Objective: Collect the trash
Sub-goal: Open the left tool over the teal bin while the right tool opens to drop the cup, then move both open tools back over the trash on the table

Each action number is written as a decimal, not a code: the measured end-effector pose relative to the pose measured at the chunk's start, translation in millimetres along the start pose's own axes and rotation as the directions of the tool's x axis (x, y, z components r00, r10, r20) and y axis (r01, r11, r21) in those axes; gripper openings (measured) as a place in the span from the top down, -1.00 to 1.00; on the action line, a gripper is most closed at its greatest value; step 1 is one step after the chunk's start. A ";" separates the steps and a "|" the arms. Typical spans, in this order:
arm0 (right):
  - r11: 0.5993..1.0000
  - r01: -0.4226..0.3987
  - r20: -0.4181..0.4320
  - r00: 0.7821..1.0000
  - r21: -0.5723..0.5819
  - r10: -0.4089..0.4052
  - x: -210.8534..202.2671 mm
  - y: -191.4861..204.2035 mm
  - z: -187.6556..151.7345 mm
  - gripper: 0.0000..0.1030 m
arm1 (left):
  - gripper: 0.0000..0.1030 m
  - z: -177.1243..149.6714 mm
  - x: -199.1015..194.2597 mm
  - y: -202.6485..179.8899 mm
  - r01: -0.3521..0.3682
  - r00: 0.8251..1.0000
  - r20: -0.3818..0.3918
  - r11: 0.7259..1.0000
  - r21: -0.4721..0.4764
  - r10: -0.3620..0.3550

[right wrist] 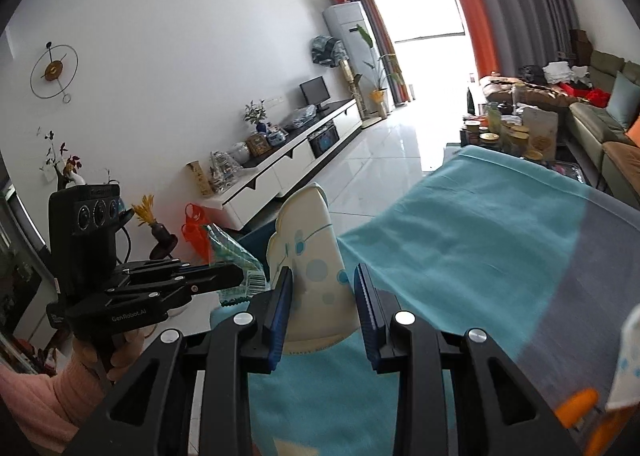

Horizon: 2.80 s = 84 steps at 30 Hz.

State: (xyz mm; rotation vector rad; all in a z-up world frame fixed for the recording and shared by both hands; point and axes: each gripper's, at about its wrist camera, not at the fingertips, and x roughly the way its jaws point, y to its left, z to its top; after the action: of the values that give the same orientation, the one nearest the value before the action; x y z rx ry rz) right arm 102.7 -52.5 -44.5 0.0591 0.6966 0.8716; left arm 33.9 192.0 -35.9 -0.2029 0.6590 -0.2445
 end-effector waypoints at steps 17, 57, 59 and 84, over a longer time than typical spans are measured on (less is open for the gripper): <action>0.997 -0.054 -0.089 0.995 -0.061 0.049 89.8 38.7 37.3 0.43 | 0.85 5.4 -11.5 91.6 -0.174 0.985 -0.034 0.981 -0.088 0.172; 0.996 -0.061 -0.261 0.963 0.057 0.074 179.0 47.6 37.0 0.37 | 0.16 -5.3 49.8 158.3 -0.302 0.952 -0.125 0.930 -0.209 0.281; 0.997 -0.065 -0.239 0.968 0.049 0.075 164.9 45.8 37.2 0.33 | 0.10 -4.9 42.3 145.7 -0.294 0.955 -0.096 0.937 -0.190 0.280; 0.971 0.190 0.021 0.981 0.144 -0.195 -70.3 -52.2 -28.4 0.18 | -0.14 -12.0 70.9 -103.5 0.157 0.985 -0.086 0.980 0.119 -0.147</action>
State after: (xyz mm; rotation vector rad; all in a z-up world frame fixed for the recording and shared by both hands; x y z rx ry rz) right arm 90.9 -143.7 -45.7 0.1319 0.7180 0.6332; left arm 64.1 71.8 -59.0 -0.1234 0.7023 -0.4413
